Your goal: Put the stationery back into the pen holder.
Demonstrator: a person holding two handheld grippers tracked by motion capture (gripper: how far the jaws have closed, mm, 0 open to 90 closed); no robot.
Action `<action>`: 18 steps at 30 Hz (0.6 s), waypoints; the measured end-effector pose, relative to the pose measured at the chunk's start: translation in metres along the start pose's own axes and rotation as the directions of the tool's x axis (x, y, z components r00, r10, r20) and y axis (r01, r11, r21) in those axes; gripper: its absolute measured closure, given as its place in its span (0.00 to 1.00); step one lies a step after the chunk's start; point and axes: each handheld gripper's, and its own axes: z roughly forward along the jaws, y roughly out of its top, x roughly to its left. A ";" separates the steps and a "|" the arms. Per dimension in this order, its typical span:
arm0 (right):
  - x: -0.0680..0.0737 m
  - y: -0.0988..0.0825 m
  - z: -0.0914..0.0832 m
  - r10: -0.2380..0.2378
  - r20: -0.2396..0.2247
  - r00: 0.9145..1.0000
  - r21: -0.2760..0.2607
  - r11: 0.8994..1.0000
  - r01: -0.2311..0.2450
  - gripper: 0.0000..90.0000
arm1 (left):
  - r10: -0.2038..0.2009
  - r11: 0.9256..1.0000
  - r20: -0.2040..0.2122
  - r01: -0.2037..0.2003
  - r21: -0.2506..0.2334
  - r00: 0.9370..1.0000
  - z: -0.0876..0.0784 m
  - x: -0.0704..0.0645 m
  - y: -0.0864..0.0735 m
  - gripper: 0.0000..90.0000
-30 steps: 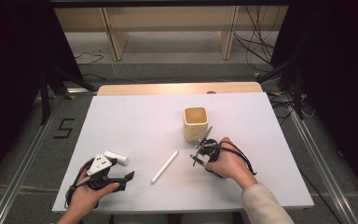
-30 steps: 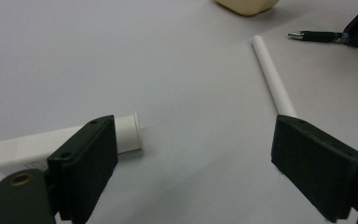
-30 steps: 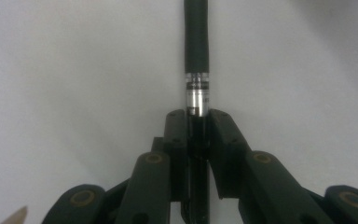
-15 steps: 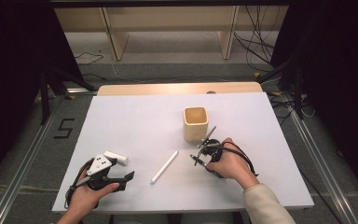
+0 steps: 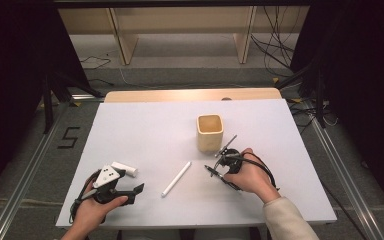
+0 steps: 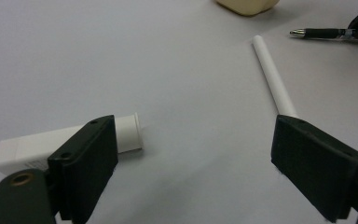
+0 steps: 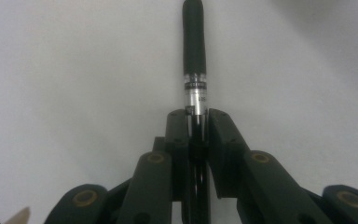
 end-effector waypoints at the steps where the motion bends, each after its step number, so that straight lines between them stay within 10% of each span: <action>1: 0.000 -0.001 0.000 0.002 0.000 1.000 -0.004 1.000 -0.002 0.88 | 0.002 1.000 0.000 -0.002 0.000 1.000 0.000 0.000 0.000 0.16; 18: -0.003 -0.005 -0.003 0.049 -0.030 0.998 -0.047 0.998 -0.051 0.89 | 0.001 1.000 0.000 -0.001 -0.001 1.000 0.000 0.000 0.000 0.16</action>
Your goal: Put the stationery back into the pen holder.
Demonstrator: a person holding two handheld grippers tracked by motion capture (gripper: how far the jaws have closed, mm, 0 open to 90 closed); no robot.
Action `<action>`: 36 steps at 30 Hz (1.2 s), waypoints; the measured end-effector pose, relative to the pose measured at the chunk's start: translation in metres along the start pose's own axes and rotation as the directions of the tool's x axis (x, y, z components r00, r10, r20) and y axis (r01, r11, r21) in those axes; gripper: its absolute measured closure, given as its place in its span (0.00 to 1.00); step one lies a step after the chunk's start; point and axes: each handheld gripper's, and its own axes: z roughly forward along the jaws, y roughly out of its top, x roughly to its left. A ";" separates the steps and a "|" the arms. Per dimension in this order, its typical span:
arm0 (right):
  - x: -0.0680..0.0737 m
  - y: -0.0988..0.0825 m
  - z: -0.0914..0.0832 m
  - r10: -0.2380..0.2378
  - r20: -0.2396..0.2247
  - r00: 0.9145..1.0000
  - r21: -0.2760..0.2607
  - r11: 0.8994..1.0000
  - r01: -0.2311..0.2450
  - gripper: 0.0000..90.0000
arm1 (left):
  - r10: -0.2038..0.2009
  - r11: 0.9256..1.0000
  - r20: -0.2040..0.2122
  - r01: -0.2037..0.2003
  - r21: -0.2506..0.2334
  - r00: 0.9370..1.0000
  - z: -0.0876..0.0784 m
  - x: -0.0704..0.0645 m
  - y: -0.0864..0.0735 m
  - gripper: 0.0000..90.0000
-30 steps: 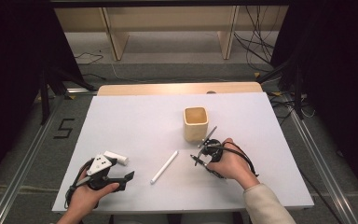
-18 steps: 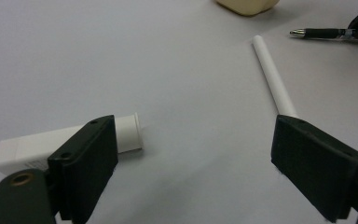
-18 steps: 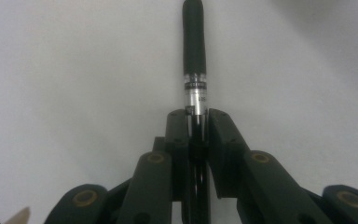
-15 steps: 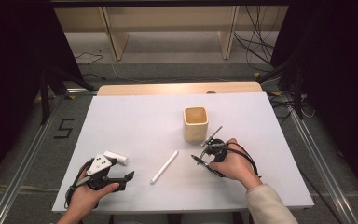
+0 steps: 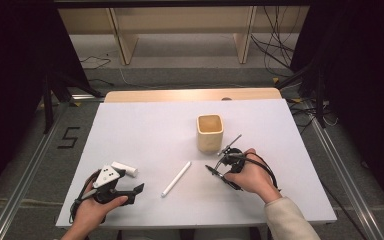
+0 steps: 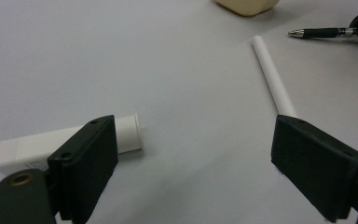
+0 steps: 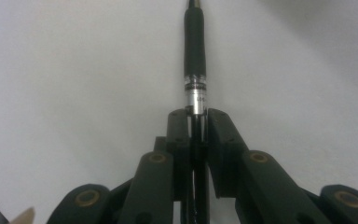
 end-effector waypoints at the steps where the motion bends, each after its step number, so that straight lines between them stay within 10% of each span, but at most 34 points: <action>1: 0.000 0.000 0.000 -0.002 -0.003 1.000 -0.005 1.000 0.002 0.89 | 0.000 1.000 0.000 0.000 0.000 1.000 0.000 0.000 0.000 0.16; 17: 0.000 -0.010 -0.014 0.016 -0.045 0.999 -0.184 0.983 -0.024 0.89 | -0.003 1.000 -0.002 0.003 -0.003 1.000 0.000 0.000 0.000 0.16; 36: -0.002 -0.029 -0.019 0.031 -0.010 0.999 -0.404 0.914 -0.033 0.89 | -0.005 1.000 -0.002 0.005 -0.001 1.000 0.000 0.001 0.000 0.16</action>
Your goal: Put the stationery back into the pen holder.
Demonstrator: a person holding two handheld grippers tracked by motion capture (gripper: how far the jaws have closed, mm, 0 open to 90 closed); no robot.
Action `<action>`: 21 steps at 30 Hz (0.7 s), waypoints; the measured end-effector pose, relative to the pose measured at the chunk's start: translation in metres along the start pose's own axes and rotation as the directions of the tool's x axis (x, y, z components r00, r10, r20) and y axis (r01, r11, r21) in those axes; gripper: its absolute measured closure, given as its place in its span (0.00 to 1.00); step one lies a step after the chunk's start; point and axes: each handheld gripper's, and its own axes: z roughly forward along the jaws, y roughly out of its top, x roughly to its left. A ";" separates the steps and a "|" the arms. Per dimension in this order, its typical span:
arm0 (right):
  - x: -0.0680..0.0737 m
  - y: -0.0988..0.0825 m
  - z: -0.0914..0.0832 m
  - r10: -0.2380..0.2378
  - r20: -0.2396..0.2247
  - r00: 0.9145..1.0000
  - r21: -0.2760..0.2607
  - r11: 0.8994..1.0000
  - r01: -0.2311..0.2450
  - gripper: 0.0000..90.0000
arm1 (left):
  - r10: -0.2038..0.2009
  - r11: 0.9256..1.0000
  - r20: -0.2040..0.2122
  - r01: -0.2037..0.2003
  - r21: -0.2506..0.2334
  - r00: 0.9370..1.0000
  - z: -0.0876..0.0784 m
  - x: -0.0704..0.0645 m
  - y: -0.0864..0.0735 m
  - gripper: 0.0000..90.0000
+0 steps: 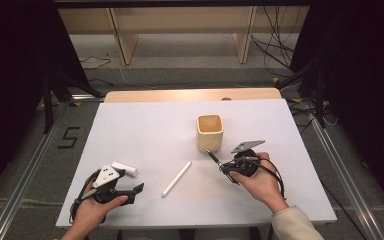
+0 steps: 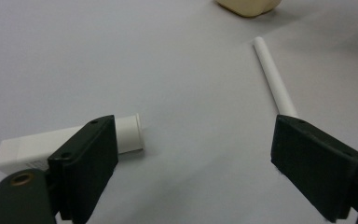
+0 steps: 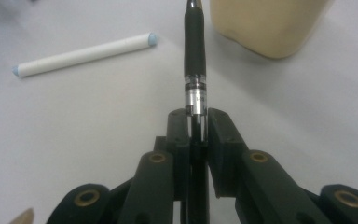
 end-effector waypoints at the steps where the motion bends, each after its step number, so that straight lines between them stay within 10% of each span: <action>1: 0.000 0.000 -0.001 -0.001 0.003 1.000 -0.012 1.000 0.001 0.89 | 0.000 1.000 0.001 0.000 0.000 1.000 0.000 0.000 0.000 0.16; 21: 0.000 0.002 -0.010 0.008 0.020 1.000 -0.187 0.982 -0.004 0.89 | -0.001 1.000 -0.002 0.001 -0.003 1.000 -0.001 0.000 0.000 0.16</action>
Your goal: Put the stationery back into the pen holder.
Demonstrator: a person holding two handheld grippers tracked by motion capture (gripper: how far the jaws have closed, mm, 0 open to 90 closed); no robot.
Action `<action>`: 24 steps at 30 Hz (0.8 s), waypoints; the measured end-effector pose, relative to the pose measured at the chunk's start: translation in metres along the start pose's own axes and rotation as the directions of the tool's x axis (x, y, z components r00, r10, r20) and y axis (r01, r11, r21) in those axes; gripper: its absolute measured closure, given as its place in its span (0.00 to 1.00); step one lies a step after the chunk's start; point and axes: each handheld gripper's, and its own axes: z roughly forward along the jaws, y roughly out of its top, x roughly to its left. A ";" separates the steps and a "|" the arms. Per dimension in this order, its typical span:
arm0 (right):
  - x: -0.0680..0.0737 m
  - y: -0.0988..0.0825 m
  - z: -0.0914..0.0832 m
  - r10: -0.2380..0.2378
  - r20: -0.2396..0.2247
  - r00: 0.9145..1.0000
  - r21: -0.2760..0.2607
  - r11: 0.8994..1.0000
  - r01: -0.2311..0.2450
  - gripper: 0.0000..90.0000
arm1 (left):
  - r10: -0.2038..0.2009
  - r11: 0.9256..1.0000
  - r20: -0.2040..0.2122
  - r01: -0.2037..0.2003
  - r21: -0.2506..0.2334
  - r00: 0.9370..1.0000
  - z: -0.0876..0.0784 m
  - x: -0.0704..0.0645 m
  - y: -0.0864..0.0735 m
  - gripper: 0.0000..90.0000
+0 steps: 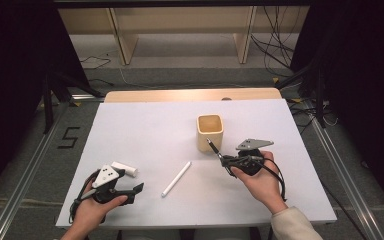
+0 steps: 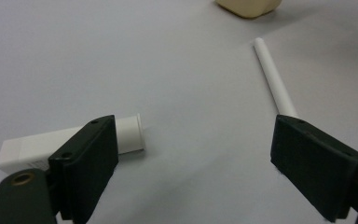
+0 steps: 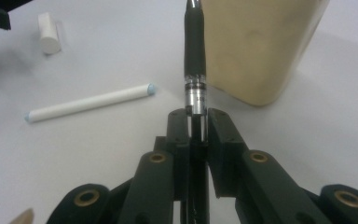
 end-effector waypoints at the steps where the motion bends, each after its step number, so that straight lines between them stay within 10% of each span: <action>1: 0.000 0.000 -0.001 0.004 0.003 1.000 -0.013 1.000 -0.004 0.89 | 0.000 1.000 0.000 0.000 0.000 1.000 0.000 0.000 0.000 0.16; 24: -0.005 0.012 -0.009 0.041 0.062 0.997 -0.142 0.989 -0.032 0.89 | 0.000 1.000 0.001 0.000 0.001 1.000 0.001 0.000 0.000 0.16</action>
